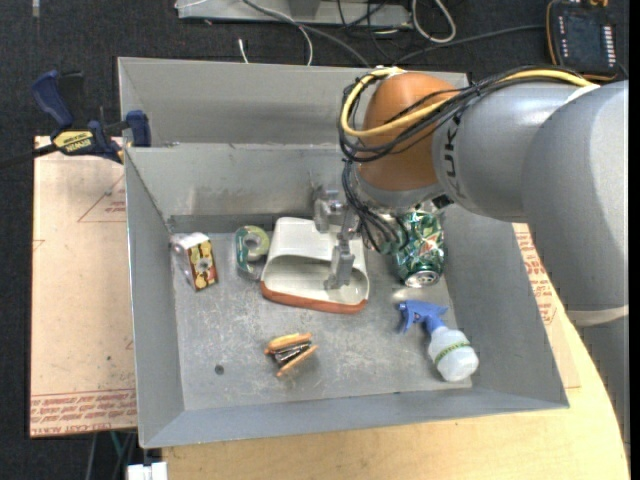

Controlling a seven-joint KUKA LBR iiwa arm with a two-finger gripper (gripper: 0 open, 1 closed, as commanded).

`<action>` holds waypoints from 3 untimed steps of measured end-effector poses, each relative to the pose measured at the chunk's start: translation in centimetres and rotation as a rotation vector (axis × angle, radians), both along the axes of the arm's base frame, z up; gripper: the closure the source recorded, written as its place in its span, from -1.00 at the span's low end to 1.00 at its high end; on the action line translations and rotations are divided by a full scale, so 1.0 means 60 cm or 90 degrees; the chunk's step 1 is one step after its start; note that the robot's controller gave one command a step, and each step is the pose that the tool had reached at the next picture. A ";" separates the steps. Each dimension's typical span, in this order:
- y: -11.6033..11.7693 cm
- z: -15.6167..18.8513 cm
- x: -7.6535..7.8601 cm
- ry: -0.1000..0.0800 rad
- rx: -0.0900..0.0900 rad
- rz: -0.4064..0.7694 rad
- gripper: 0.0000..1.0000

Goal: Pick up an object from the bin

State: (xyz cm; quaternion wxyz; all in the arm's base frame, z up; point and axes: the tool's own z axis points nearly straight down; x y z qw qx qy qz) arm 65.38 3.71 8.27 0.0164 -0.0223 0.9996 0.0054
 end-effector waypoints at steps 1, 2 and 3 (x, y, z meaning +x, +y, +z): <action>0.004 -0.008 0.010 -0.001 -0.003 0.055 -1.00; -0.007 -0.009 0.007 -0.005 0.005 0.019 -1.00; 0.000 -0.010 0.006 -0.003 0.005 -0.022 -1.00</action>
Offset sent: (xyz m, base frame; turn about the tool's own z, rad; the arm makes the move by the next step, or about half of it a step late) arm 0.0007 -0.0127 -0.0127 -0.0113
